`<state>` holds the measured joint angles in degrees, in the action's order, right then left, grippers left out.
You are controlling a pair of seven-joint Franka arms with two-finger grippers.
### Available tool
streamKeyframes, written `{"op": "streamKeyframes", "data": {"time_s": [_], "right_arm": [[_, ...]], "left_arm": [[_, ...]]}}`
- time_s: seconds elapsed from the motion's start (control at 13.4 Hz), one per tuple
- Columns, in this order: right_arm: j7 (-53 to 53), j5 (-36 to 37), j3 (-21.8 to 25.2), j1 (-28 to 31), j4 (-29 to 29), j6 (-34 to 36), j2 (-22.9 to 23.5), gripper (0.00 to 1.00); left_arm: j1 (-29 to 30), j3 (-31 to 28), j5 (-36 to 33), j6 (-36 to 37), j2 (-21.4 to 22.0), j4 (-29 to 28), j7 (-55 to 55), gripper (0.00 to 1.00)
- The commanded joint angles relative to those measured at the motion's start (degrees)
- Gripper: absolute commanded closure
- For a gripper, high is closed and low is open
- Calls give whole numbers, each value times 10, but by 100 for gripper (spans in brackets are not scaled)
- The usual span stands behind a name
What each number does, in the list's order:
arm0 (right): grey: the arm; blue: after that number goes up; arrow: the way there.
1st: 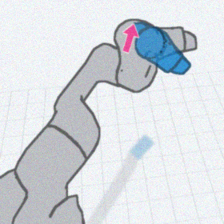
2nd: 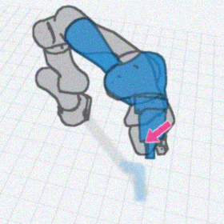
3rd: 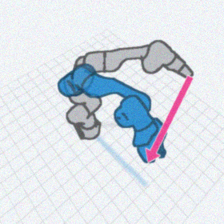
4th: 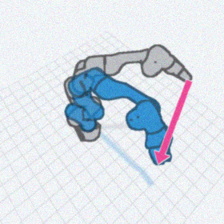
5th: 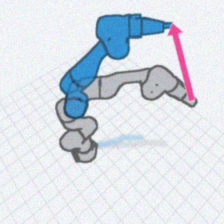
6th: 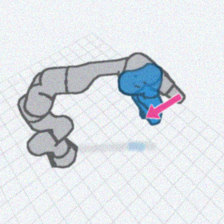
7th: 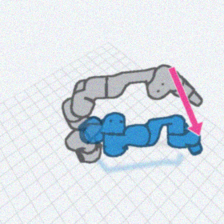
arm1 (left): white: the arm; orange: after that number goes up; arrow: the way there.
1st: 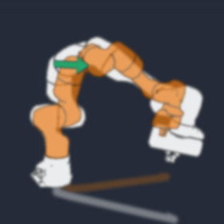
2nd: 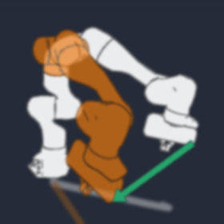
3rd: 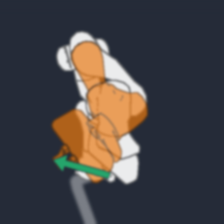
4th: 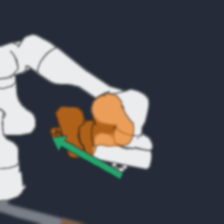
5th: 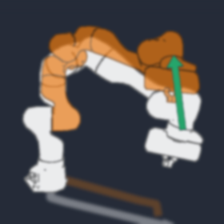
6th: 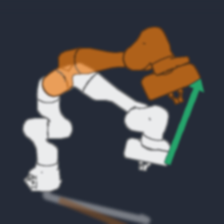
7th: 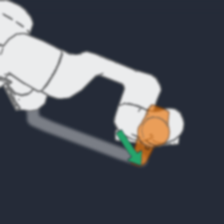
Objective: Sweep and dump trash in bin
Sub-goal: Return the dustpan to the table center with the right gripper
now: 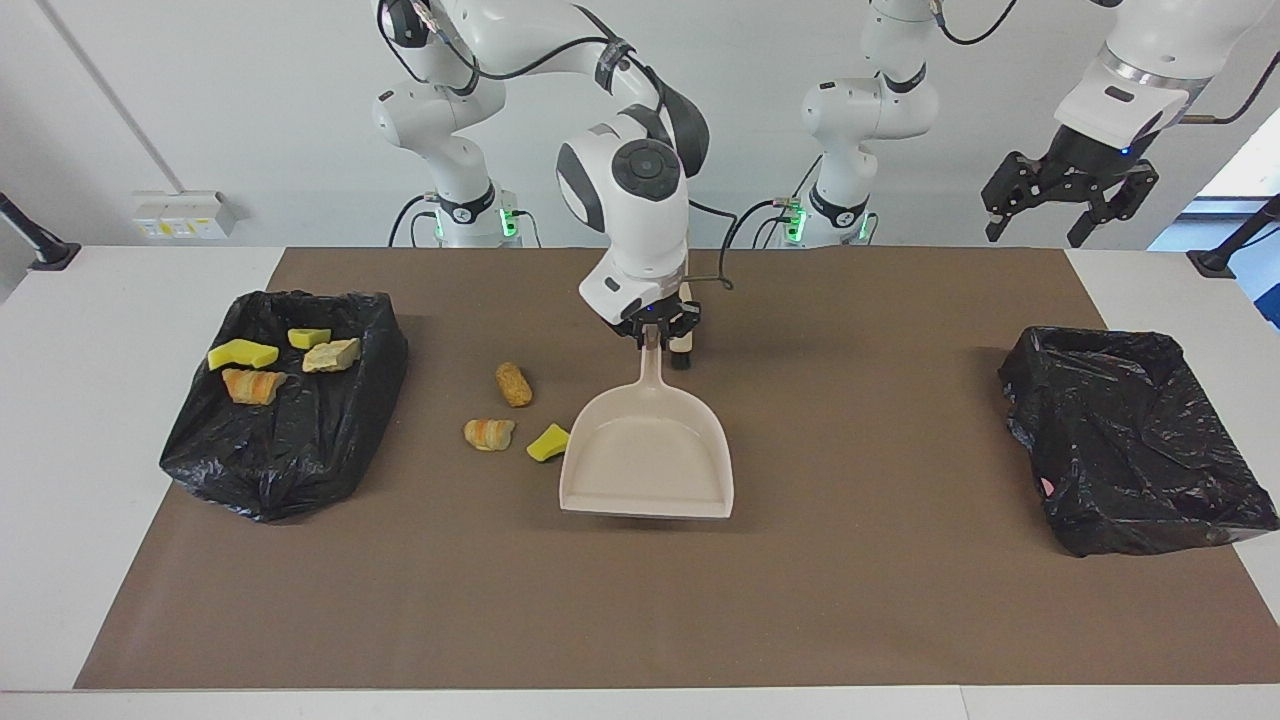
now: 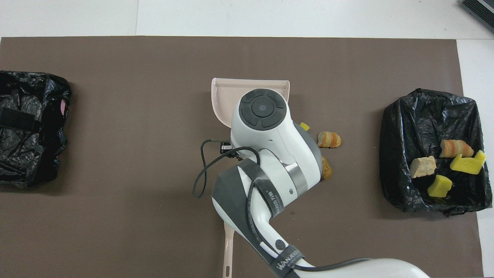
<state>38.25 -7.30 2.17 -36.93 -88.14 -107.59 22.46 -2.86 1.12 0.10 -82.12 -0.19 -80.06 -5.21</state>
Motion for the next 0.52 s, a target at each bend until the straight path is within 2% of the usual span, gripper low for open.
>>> {"op": "streamKeyframes", "data": {"time_s": [0.0,0.45], "right_arm": [[36,-16,2,-16,34,-34,50,100],[-15,-54,2,-9,23,-69,65,100]], "left_arm": [[-7,-5,-10,17,5,6,-1,0],[-7,-5,-10,17,5,7,-1,0]]}}
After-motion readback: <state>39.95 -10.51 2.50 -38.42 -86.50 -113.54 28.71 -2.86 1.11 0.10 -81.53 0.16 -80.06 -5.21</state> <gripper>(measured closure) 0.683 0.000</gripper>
